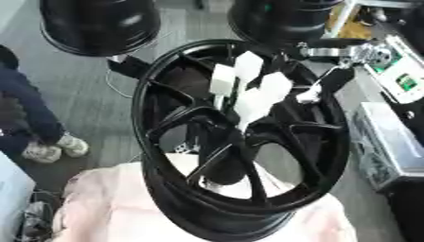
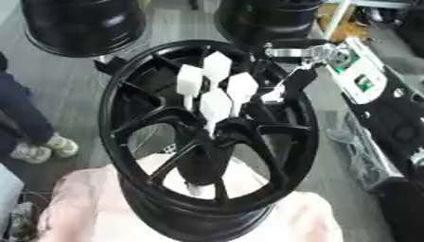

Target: Pull the pin out of the wheel hub.

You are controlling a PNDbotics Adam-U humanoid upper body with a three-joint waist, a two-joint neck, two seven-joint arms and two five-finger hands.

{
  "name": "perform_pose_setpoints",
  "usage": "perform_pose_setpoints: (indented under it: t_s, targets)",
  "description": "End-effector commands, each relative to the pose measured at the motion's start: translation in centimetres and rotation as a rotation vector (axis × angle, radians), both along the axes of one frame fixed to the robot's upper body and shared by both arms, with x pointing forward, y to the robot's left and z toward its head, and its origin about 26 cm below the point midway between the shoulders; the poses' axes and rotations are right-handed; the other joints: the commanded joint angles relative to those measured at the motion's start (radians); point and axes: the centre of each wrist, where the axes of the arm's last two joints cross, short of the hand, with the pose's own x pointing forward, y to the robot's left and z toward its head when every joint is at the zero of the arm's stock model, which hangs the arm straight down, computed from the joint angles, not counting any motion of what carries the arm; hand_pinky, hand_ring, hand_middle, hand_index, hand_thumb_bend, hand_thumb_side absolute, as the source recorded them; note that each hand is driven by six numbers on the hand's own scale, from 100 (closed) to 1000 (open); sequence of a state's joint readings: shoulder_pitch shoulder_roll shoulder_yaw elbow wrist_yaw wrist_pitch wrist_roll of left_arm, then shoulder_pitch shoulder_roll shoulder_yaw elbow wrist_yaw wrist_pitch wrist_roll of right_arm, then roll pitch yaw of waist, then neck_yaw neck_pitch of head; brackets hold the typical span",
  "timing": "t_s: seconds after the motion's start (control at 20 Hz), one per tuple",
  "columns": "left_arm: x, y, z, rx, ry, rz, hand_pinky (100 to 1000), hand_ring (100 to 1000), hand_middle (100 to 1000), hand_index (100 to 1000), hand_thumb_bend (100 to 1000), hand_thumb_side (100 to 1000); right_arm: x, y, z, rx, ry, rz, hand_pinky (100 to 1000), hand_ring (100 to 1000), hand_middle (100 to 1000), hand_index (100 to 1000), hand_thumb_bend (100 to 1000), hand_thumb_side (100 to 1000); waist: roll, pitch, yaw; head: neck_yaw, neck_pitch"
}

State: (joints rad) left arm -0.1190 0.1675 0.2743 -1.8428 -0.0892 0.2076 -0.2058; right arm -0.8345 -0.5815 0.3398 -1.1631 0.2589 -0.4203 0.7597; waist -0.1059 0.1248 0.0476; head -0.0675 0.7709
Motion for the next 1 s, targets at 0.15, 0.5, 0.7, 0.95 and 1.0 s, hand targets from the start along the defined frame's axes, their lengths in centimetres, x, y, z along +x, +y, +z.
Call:
perform_pose_setpoints:
  t_s: [0.15,0.5,0.7,0.95,1.0]
  targets:
    - [0.1,0.1,0.9,0.022,-0.025,-0.007,767,725,638,705,294,781,0.0,-0.1,1.3,-0.115,-0.031,0.155,795,778,789,744,347,361,0.006,-0.011,0.001,0.001,-0.001]
    - [0.1,0.0,0.9,0.021,-0.025,-0.008,767,725,638,705,295,780,0.3,0.4,0.9,-0.12,-0.016,0.163,793,777,788,740,346,362,0.004,-0.011,0.005,0.0,-0.001]
    - [0.1,0.0,0.9,0.022,-0.025,-0.008,767,725,638,705,294,780,0.4,0.7,0.7,-0.12,-0.013,0.173,792,776,787,743,343,364,0.002,-0.01,0.008,-0.002,-0.001]
    - [0.1,0.0,0.9,0.021,-0.024,-0.008,766,726,638,705,294,780,0.5,1.0,0.7,-0.118,-0.014,0.181,791,771,779,699,329,356,0.0,-0.01,0.01,-0.003,-0.001]
    - [0.1,0.0,0.9,0.021,-0.024,-0.008,766,726,638,705,294,781,0.5,1.1,0.7,-0.116,-0.017,0.181,790,770,779,697,328,355,0.0,-0.01,0.011,-0.003,-0.001]
